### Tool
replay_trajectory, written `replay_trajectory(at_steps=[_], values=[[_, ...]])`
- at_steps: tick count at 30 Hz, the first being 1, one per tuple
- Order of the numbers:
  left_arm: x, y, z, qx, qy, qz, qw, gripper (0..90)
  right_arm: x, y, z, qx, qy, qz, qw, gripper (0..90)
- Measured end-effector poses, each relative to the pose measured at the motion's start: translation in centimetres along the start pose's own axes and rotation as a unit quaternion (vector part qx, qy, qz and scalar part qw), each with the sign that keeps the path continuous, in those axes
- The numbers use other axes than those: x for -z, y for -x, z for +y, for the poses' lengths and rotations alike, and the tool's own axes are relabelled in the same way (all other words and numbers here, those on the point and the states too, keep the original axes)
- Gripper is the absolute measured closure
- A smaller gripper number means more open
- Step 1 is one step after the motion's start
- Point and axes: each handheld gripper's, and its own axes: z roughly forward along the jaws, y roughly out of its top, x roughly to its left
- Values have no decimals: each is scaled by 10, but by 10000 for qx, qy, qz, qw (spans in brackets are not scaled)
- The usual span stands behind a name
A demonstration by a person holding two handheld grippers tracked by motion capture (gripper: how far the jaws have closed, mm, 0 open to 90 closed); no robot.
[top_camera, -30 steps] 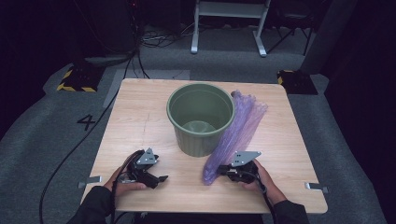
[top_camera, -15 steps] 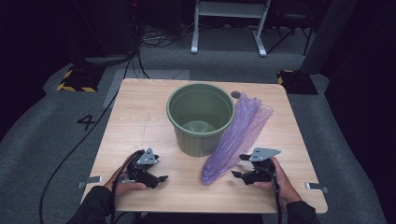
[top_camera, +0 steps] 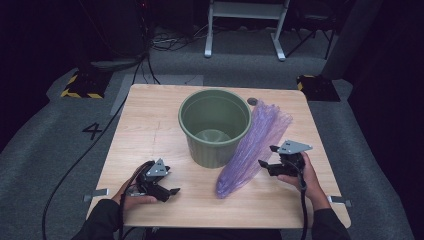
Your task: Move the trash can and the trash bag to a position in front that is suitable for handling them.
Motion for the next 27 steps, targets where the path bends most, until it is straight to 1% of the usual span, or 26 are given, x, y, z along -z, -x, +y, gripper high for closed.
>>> replay_trajectory(at_steps=[1, 2, 3, 4, 5, 6, 7, 8, 9, 10, 11, 12, 14, 15, 16, 18, 19, 23, 24, 27], values=[[0, 0, 0, 3, 0, 4, 10000, 119, -9, 4, 7, 74, -16, 57, 10000, 312], [0, 0, 0, 4, 0, 6, 10000, 119, -9, 4, 7, 74, -16, 57, 10000, 312], [0, 0, 0, 6, -2, 11, 10000, 119, -12, 6, 8, 26, 7, 93, 10000, 335], [0, 0, 0, 6, 1, 7, 10000, 119, -21, 13, 11, -155, 108, 205, 9996, 496], [0, 0, 0, 5, 1, 7, 10000, 119, -24, 16, 10, -201, 151, 367, 9990, 593], [0, 0, 0, 6, 1, 7, 10000, 119, -27, 19, 9, -253, 159, 392, 9988, 630], [0, 0, 0, 6, -2, 11, 10000, 119, -33, 23, 9, -366, 107, 306, 9988, 684], [0, 0, 0, 3, 1, 9, 10000, 119, -36, 25, 8, -414, 100, 280, 9987, 726], [0, 0, 0, 6, 1, 9, 10000, 119, -39, 27, 6, -475, 97, 280, 9984, 746], [0, 0, 0, 6, 1, 9, 10000, 119, -39, 27, 6, -475, 97, 280, 9984, 746], [0, 0, 0, 6, -1, 12, 10000, 119, -42, 28, 5, -526, 60, 233, 9983, 758], [0, 0, 0, 5, -1, 13, 10000, 119, -48, 30, 0, -592, -64, 99, 9982, 760], [0, 0, 0, 6, 2, 9, 10000, 119, -50, 30, -3, -615, -118, 91, 9980, 765], [0, 0, 0, 4, -1, 12, 10000, 120, -52, 30, -5, -615, -180, 37, 9979, 775], [0, 0, 0, 4, -1, 12, 10000, 119, -52, 30, -5, -615, -180, 37, 9979, 775], [0, 0, 0, 5, 3, 9, 10000, 119, -55, 31, -8, -716, -232, -15, 9972, 780], [0, 0, 0, 5, 2, 9, 10000, 119, -56, 31, -10, -717, -337, -95, 9968, 788], [0, 0, 0, 11, 3, 11, 10000, 120, -56, 31, -13, -701, -383, -179, 9966, 788], [0, 0, 0, 9, 0, 13, 10000, 120, -55, 31, -14, -741, -387, -194, 9963, 788], [0, 0, 0, 12, 4, 12, 10000, 120, -55, 31, -16, -764, -391, -196, 9961, 788]])
